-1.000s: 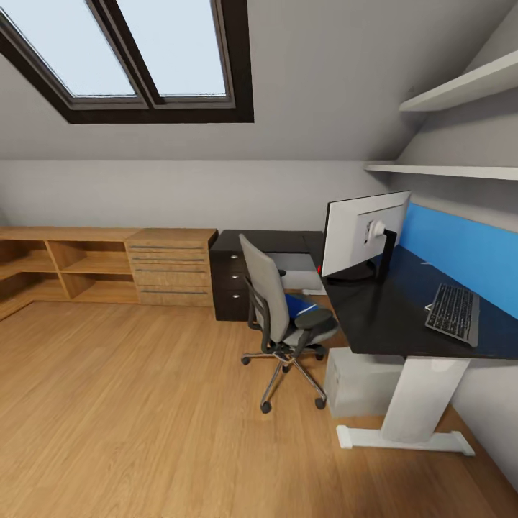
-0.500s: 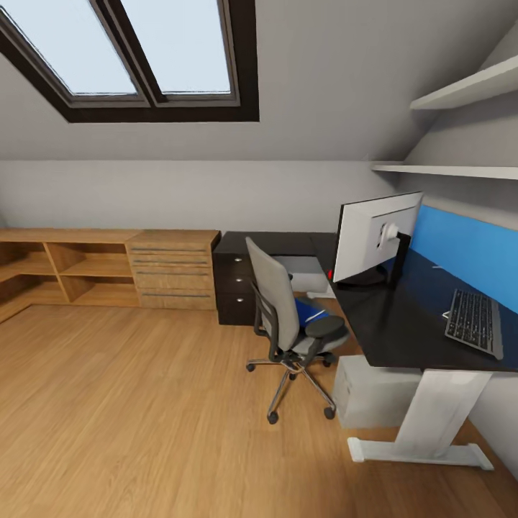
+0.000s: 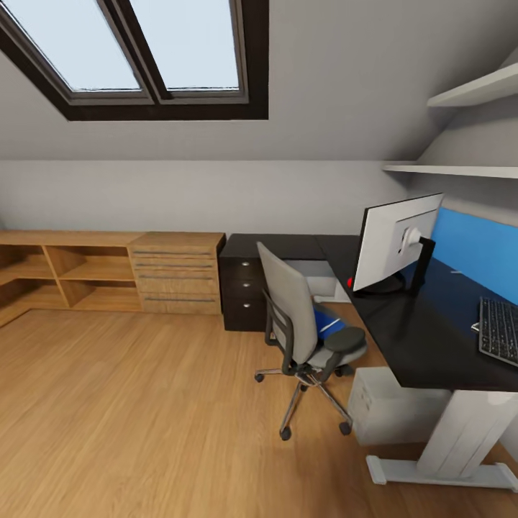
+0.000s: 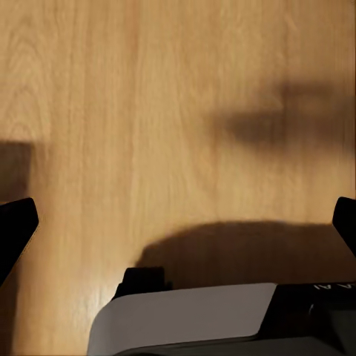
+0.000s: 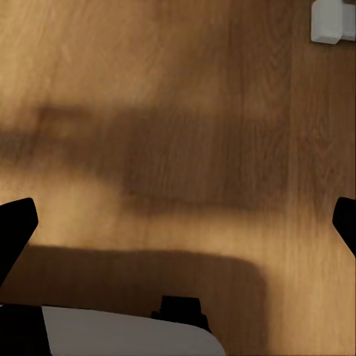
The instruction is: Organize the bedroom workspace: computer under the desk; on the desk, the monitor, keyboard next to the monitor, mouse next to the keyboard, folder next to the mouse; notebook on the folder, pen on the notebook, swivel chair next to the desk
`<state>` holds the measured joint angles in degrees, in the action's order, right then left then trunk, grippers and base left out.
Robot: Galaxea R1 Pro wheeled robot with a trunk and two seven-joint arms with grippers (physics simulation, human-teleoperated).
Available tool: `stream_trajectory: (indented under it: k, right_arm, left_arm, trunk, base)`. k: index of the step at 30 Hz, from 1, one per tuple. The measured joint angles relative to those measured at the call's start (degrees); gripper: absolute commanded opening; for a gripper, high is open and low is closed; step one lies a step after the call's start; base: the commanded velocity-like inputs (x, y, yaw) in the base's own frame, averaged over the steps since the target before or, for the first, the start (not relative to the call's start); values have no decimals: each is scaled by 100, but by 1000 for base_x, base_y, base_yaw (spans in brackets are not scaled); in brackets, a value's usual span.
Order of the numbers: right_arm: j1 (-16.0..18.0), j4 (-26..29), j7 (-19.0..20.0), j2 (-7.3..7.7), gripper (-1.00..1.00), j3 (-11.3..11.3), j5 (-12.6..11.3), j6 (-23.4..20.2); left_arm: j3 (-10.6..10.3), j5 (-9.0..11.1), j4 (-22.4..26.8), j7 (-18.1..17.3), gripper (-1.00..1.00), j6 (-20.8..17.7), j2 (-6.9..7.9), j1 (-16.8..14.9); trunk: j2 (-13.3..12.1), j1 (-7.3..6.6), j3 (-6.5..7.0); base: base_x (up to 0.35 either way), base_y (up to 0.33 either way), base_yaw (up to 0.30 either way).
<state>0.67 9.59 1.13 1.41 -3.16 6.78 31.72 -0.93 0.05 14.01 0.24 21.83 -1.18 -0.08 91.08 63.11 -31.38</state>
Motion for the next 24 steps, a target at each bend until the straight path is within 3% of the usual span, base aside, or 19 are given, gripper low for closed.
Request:
stream_trajectory:
  k: [9,15,24]
  right_arm:
    - [0,1,-1,3,100,0,3,2]
    - [-1,2,0,-5,100,1,3,56]
    - [0,-11,-1,-21,100,16,20,91]
  left_arm:
    - [7,3,-5,0,100,24,2,0]
    - [5,3,-12,3,100,23,-7,0]
    - [4,3,-14,8,100,28,-9,0]
  trunk:
    - [0,1,0]
    - [0,1,18]
    - [0,0,21]
  base:
    - [26,22,0]
    - [1,1,-145]
    - [206,0,-6]
